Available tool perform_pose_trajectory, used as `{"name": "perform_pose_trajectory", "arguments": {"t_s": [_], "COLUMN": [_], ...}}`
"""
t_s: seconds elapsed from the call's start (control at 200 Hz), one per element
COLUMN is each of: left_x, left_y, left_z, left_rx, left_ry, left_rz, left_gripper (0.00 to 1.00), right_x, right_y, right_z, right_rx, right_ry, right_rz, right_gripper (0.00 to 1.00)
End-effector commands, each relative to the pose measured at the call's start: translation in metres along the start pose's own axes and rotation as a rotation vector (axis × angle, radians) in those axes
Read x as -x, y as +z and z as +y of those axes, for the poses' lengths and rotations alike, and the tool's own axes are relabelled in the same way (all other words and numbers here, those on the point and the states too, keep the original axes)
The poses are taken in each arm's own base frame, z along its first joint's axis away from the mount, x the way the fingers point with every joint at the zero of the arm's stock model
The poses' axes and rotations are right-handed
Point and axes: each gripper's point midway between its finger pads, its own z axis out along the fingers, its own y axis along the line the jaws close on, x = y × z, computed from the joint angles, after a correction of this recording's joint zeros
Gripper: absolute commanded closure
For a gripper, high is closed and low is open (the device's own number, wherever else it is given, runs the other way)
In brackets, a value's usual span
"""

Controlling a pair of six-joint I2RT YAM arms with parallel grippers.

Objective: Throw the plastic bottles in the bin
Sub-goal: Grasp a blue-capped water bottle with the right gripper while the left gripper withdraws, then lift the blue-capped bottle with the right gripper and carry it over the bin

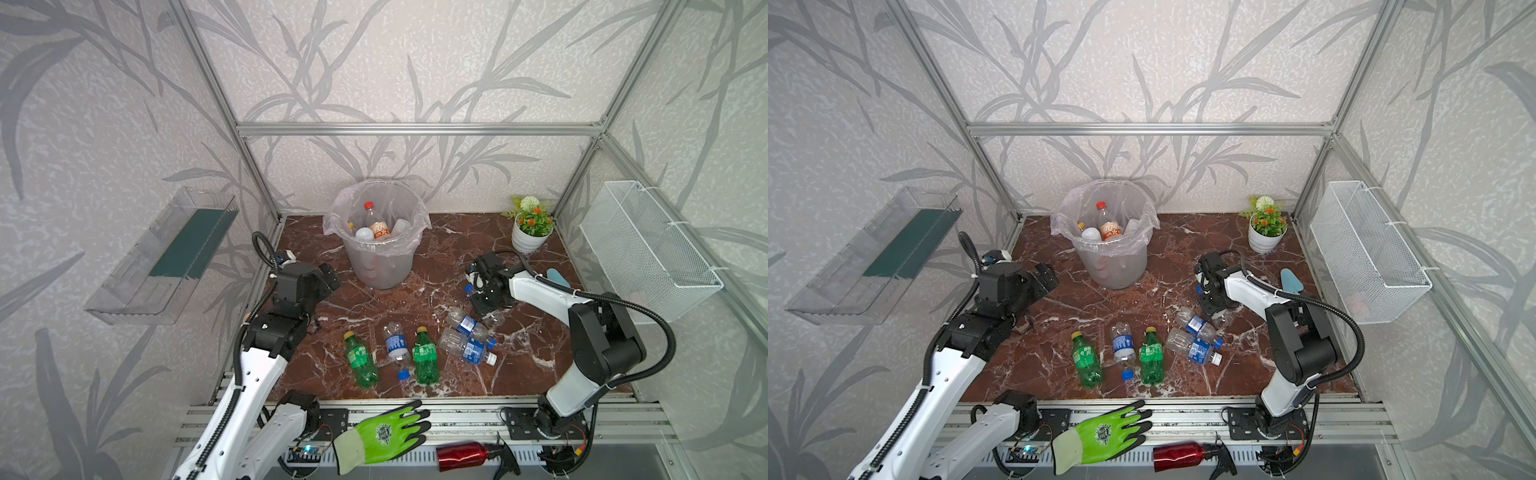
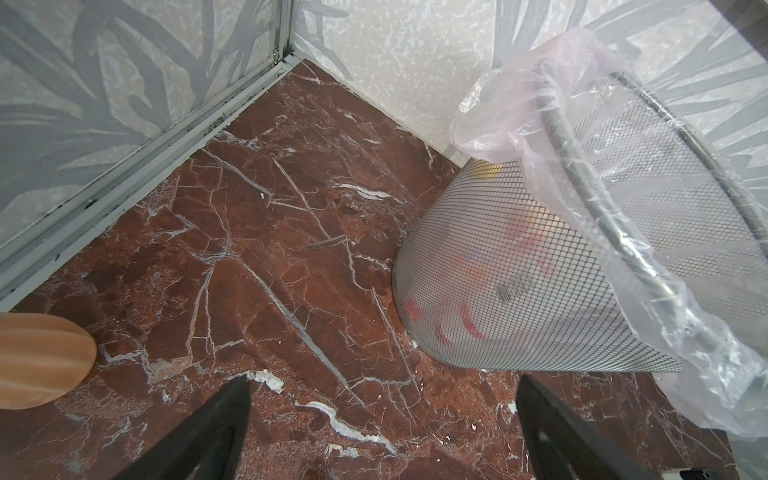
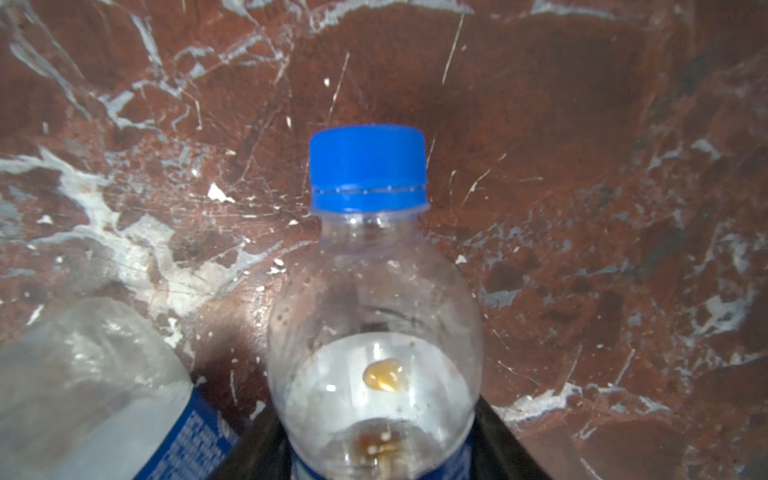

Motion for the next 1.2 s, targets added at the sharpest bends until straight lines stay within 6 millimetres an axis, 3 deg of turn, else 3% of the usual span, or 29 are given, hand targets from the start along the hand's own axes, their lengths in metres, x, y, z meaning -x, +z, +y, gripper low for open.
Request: {"name": "perform_pose_trajectory", "arguments": {"t_s": [0.0, 0.14, 0.24, 0.405, 0.415, 0.545, 0.68, 0.795, 0.91, 0.965, 0.99, 1.005, 1.04, 1.055, 1.095, 1.195], "left_x": [0.001, 0.001, 0.001, -0.004, -0.005, -0.011, -0.015, -0.019, -0.023, -0.024, -0.025, -0.025, -0.025, -0.025, -0.026, -0.026], "left_y": [-0.002, -0.003, -0.002, -0.002, -0.002, -0.001, 0.0, -0.001, -0.001, -0.002, -0.003, -0.003, -0.005, -0.005, -0.006, -0.011], "left_z": [0.007, 0.011, 0.018, 0.026, 0.027, 0.033, 0.031, 0.031, 0.03, 0.031, 0.031, 0.031, 0.032, 0.033, 0.034, 0.039], "left_rx": [0.029, 0.047, 0.07, 0.092, 0.094, 0.121, 0.108, 0.1, 0.091, 0.087, 0.089, 0.088, 0.088, 0.089, 0.094, 0.106], "left_ry": [0.006, 0.004, -0.013, -0.022, -0.023, -0.021, -0.021, -0.025, -0.033, -0.037, -0.036, -0.037, -0.036, -0.035, -0.03, -0.017], "left_rz": [-0.016, -0.026, -0.047, -0.051, -0.049, -0.029, -0.007, 0.014, 0.026, 0.029, 0.031, 0.03, 0.03, 0.031, 0.032, 0.028], "left_gripper": [0.01, 0.01, 0.01, 0.01, 0.01, 0.01, 0.01, 0.01, 0.01, 0.01, 0.01, 0.01, 0.01, 0.01, 0.01, 0.01], "right_x": [0.006, 0.022, 0.046, 0.084, 0.087, 0.103, 0.13, 0.172, 0.224, 0.246, 0.257, 0.26, 0.268, 0.274, 0.284, 0.292], "right_y": [-0.006, -0.029, -0.071, -0.177, -0.191, -0.284, -0.34, -0.363, -0.363, -0.355, -0.341, -0.346, -0.345, -0.33, -0.327, -0.322], "right_z": [-0.001, -0.003, -0.007, -0.027, -0.029, -0.038, -0.035, -0.006, 0.053, 0.082, 0.097, 0.101, 0.114, 0.12, 0.129, 0.125], "right_rx": [-0.004, 0.03, 0.069, 0.151, 0.158, 0.263, 0.463, 0.638, 0.716, 0.748, 0.748, 0.752, 0.74, 0.729, 0.713, 0.639], "right_ry": [0.011, 0.087, 0.15, 0.314, 0.327, 0.453, 0.549, 0.509, 0.381, 0.333, 0.307, 0.293, 0.259, 0.253, 0.225, 0.224], "right_rz": [-0.016, -0.112, -0.293, -0.718, -0.775, -1.113, -1.294, -1.331, -1.231, -1.161, -1.106, -1.103, -1.061, -1.019, -0.979, -0.91], "right_gripper": [0.45, 0.54, 0.55, 0.56, 0.56, 0.54, 0.54, 0.54, 0.54, 0.54, 0.52, 0.52, 0.47, 0.44, 0.35, 0.14]}}
